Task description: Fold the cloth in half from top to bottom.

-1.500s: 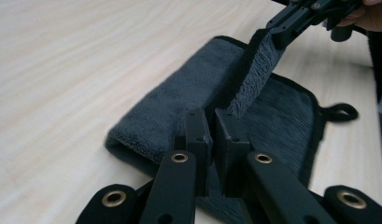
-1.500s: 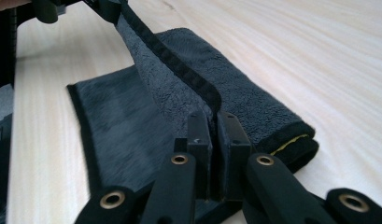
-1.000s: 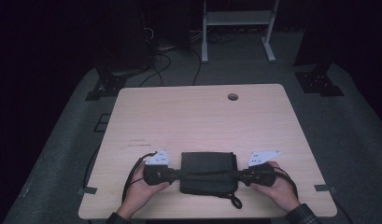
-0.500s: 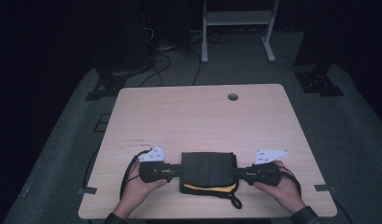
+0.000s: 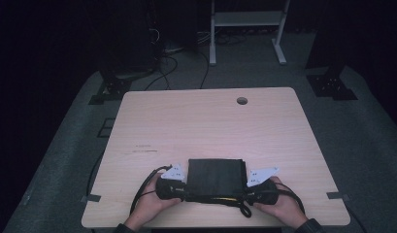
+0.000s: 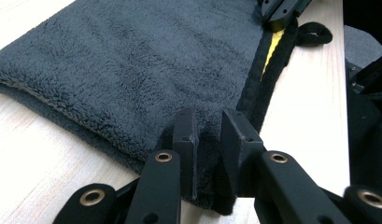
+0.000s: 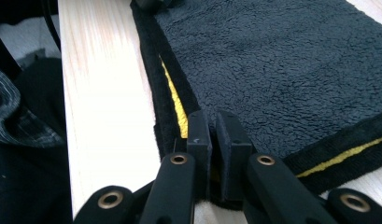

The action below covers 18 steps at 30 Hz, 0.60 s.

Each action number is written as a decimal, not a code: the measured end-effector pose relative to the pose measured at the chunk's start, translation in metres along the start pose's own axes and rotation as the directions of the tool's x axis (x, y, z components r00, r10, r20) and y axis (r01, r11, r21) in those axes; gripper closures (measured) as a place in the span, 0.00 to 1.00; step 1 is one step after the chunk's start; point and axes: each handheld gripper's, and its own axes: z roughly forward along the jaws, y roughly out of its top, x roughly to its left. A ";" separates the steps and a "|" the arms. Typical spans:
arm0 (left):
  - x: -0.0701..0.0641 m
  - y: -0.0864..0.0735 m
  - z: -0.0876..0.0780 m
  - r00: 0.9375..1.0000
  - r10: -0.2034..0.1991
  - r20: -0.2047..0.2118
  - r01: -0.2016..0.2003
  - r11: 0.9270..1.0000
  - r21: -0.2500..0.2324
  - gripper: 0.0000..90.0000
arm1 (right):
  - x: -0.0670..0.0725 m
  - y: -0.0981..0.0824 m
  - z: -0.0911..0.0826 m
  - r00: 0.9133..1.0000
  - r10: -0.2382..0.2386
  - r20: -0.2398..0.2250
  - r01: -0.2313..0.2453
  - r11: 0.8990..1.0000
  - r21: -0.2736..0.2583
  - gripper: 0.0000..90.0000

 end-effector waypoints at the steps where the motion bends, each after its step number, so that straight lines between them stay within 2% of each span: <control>1: 0.000 0.000 0.000 1.000 0.001 -0.003 -0.001 1.000 0.001 0.84 | 0.001 0.000 0.000 1.000 -0.007 0.006 0.007 1.000 0.003 0.93; 2: -0.002 0.001 -0.001 1.000 0.001 -0.012 -0.001 1.000 0.000 0.83 | 0.002 0.001 0.000 1.000 -0.022 0.015 0.022 1.000 0.007 0.93; 4: -0.002 0.001 -0.002 1.000 0.002 -0.017 -0.002 1.000 -0.006 0.80 | 0.002 0.001 0.000 1.000 -0.021 0.012 0.021 1.000 0.004 0.91; 6: -0.002 0.001 -0.007 1.000 0.003 -0.030 -0.004 1.000 -0.023 0.72 | 0.001 0.001 -0.002 1.000 -0.010 0.007 0.010 1.000 -0.009 0.87; 7: -0.002 0.001 -0.010 0.999 0.004 -0.041 -0.005 1.000 -0.027 0.69 | 0.000 0.000 -0.004 1.000 -0.013 0.015 0.013 1.000 -0.014 0.85; 8: -0.002 0.001 -0.013 0.998 0.002 -0.057 -0.004 0.999 -0.039 0.62 | -0.005 -0.001 -0.010 0.999 -0.003 0.043 0.005 0.999 -0.042 0.77; 10: -0.001 -0.001 -0.018 0.996 -0.006 -0.085 0.002 0.999 -0.049 0.59 | -0.007 -0.001 -0.012 0.999 0.003 0.054 -0.001 0.999 -0.049 0.75; 13: 0.004 -0.006 -0.025 0.989 -0.035 -0.143 0.026 0.998 -0.065 0.42 | -0.016 -0.005 -0.021 0.994 0.032 0.104 -0.025 0.997 -0.076 0.63; 15: 0.008 -0.008 -0.029 0.983 -0.049 -0.176 0.038 0.997 -0.069 0.34 | -0.022 -0.008 -0.027 0.988 0.046 0.148 -0.032 0.995 -0.091 0.56; 17: 0.012 -0.012 -0.034 0.977 -0.064 -0.203 0.049 0.996 -0.075 0.29 | -0.027 -0.011 -0.032 0.984 0.062 0.168 -0.046 0.994 -0.100 0.50; 18: 0.013 -0.013 -0.037 0.972 -0.067 -0.225 0.051 0.996 -0.075 0.24 | -0.031 -0.013 -0.034 0.979 0.077 0.188 -0.058 0.993 -0.104 0.46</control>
